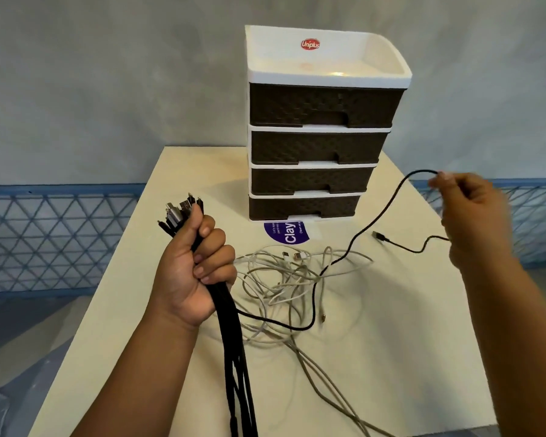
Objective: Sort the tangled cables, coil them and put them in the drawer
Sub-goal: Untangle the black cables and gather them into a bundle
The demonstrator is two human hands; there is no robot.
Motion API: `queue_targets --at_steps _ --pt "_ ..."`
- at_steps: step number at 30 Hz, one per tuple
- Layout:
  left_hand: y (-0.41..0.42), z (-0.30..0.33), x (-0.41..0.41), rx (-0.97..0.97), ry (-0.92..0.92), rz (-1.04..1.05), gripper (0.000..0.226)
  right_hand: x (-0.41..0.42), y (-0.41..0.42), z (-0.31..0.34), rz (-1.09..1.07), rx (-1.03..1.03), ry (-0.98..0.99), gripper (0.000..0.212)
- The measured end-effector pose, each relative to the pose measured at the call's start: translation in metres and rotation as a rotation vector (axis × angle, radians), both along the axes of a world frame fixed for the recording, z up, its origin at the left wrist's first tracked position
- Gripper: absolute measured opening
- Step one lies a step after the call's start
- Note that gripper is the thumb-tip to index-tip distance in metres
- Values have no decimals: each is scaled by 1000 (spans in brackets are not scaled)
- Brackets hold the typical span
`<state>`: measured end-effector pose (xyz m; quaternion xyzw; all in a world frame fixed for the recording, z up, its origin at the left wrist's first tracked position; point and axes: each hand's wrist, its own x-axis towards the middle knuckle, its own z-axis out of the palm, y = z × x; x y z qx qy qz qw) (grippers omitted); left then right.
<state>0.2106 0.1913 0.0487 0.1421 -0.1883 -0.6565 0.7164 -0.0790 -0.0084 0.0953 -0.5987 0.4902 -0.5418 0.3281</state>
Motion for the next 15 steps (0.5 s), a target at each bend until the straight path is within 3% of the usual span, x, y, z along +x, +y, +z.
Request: queue_targets --at_steps 8,11,15 --pt "9 4 -8 -126 42 -104 40 -12 58 73 18 -312 -23 30" --pt "17 8 -13 -160 54 -139 41 -19 67 80 63 -303 38 26" --pt "34 17 -24 -215 57 -177 43 -22 58 59 143 -126 179 22"
